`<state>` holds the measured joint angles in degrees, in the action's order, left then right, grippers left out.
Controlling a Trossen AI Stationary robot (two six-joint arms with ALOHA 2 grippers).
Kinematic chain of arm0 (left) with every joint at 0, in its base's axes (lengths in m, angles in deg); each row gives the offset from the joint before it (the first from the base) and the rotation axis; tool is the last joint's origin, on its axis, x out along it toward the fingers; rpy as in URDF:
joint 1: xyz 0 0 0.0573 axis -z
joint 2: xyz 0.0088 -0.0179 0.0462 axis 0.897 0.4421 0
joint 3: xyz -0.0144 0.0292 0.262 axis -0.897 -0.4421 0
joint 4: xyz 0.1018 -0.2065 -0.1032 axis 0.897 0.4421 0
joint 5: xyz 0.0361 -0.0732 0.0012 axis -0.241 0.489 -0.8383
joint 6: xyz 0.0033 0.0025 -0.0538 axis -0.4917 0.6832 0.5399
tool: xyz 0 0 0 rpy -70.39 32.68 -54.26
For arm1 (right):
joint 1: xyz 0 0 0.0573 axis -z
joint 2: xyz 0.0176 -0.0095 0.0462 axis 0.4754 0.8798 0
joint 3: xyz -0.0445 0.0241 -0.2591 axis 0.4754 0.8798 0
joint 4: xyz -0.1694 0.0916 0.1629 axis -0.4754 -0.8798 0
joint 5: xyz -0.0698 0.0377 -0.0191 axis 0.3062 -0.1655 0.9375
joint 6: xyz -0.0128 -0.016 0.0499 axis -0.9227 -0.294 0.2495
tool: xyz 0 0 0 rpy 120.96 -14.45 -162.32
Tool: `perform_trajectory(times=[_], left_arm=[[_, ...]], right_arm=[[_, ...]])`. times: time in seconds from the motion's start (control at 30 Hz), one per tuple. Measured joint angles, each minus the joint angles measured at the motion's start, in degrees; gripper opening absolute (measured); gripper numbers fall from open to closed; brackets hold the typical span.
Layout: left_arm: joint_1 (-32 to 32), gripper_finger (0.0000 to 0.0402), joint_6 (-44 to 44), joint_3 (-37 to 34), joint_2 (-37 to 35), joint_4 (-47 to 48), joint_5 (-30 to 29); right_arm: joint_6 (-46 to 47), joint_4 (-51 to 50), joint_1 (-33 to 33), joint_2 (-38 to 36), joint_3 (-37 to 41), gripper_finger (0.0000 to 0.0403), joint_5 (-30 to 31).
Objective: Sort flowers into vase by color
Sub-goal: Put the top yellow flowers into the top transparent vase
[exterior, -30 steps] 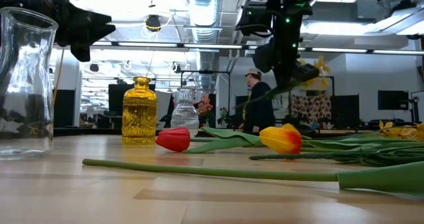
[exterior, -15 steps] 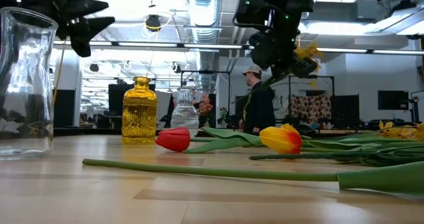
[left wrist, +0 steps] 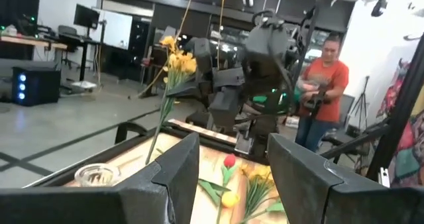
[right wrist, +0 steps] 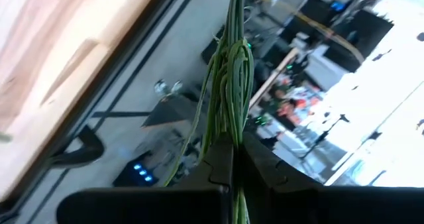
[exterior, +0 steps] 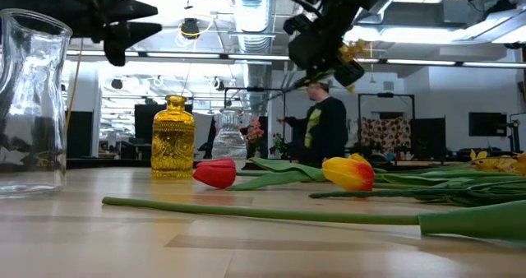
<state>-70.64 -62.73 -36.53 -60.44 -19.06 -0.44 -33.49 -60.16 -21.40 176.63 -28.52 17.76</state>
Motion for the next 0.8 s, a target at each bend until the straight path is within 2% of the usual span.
perform_trajectory(times=[0.27,0.57,0.8], left_arm=[[0.0,0.0167,-2.6,9.2,13.4,0.0,0.0],[0.0,0.0167,-2.9,19.3,26.5,0.5,0.0],[0.0,0.0167,-5.8,24.3,35.6,2.1,0.0]], right_arm=[[-6.7,7.4,-3.3,0.0,0.0,0.0041,-0.3],[-7.2,9.3,-7.8,0.0,0.0,0.0041,-0.6],[-7.1,9.6,-11.4,0.0,0.0,0.0041,-0.6]])
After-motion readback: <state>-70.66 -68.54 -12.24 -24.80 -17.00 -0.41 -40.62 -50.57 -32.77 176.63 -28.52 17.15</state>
